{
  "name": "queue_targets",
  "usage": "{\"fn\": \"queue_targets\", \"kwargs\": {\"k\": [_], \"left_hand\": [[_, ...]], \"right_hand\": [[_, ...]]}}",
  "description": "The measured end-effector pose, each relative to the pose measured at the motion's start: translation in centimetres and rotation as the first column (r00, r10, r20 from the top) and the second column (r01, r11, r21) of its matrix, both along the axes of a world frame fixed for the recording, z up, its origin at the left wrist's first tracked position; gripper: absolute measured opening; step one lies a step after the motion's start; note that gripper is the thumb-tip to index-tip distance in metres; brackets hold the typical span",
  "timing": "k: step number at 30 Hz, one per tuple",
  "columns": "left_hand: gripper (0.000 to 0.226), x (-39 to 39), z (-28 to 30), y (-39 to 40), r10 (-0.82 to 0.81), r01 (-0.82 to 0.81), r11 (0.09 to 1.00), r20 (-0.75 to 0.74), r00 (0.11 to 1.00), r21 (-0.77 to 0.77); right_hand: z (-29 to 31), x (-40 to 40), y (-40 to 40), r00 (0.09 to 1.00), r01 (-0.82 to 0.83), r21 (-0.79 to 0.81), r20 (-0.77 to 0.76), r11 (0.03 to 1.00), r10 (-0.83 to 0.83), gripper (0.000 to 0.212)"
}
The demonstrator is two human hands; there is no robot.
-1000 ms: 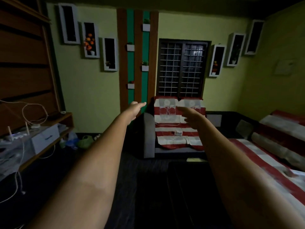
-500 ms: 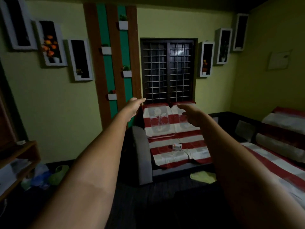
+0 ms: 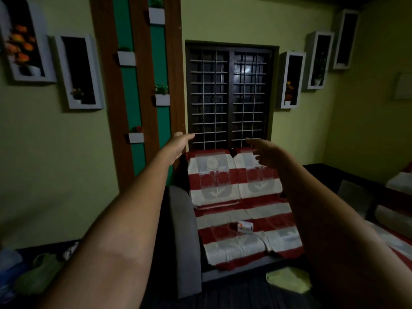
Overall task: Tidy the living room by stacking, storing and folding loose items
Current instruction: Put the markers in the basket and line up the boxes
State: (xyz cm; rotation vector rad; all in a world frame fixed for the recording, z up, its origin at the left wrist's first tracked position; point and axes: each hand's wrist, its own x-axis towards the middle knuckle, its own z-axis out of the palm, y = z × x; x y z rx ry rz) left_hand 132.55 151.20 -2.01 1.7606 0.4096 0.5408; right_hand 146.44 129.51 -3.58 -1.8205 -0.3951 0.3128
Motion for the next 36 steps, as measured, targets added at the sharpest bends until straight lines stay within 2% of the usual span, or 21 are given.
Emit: {"fn": "queue_targets", "kwargs": {"k": [3,6,11,15,20,23,26,29,30,34,35,36], "left_hand": [[0.069,6.4,0.1,3.9,0.004,-0.004,1.0,0.002,1.0,-0.016],[0.068,13.2,-1.5,7.4,0.0,-0.001,0.999,-0.034,0.999,-0.041],[0.07,24.2,-3.1,11.5,-0.06,0.057,0.995,-0.027,0.998,-0.082],[0.064,35.4,-2.5,14.0,-0.175,0.174,0.984,-0.038,0.984,-0.036],[0.06,47.4,2.0,14.6,-0.333,0.333,0.943,0.005,0.943,0.013],[0.06,54.3,2.3,13.7,-0.412,0.412,0.911,0.005,0.911,0.017],[0.06,60.5,-0.7,12.2,-0.463,0.465,0.885,-0.061,0.884,0.013],[0.04,65.8,-5.1,10.9,-0.5,0.504,0.864,-0.118,0.858,-0.002],[0.04,68.4,-7.3,10.5,-0.507,0.511,0.859,-0.153,0.848,-0.015],[0.057,77.8,-16.1,9.5,-0.471,0.5,0.866,-0.328,0.819,0.005],[0.054,78.9,-17.8,9.4,-0.464,0.504,0.864,-0.367,0.806,0.013],[0.041,81.0,-20.0,9.1,-0.46,0.505,0.863,-0.402,0.792,0.008]], "right_hand": [[0.9,6.2,3.8,1.0,0.004,0.011,0.013,1.0,-0.004,0.053],[0.0,11.8,7.4,1.0,-0.004,-0.047,-0.021,0.999,0.003,0.065],[-2.5,21.2,10.3,0.998,0.044,-0.001,-0.043,0.999,-0.044,0.077],[-2.9,29.2,11.2,0.986,0.157,0.012,-0.055,0.987,-0.157,0.078],[0.6,37.8,10.8,0.952,0.305,0.113,-0.027,0.946,-0.304,0.073],[0.4,42.2,10.0,0.93,0.366,0.074,-0.04,0.928,-0.364,0.075],[-2.6,46.7,8.9,0.902,0.426,0.059,-0.107,0.903,-0.419,0.077],[-6.8,51.5,7.9,0.87,0.474,0.031,-0.172,0.88,-0.462,0.08],[-9.2,54.0,7.5,0.854,0.487,0.008,-0.217,0.873,-0.474,0.081],[-17.8,61.9,6.3,0.792,0.502,-0.102,-0.344,0.859,-0.504,0.075],[-19.4,62.9,6.1,0.784,0.5,-0.115,-0.362,0.859,-0.504,0.07],[-21.3,64.6,5.9,0.772,0.495,-0.125,-0.39,0.86,-0.502,0.065]]}}
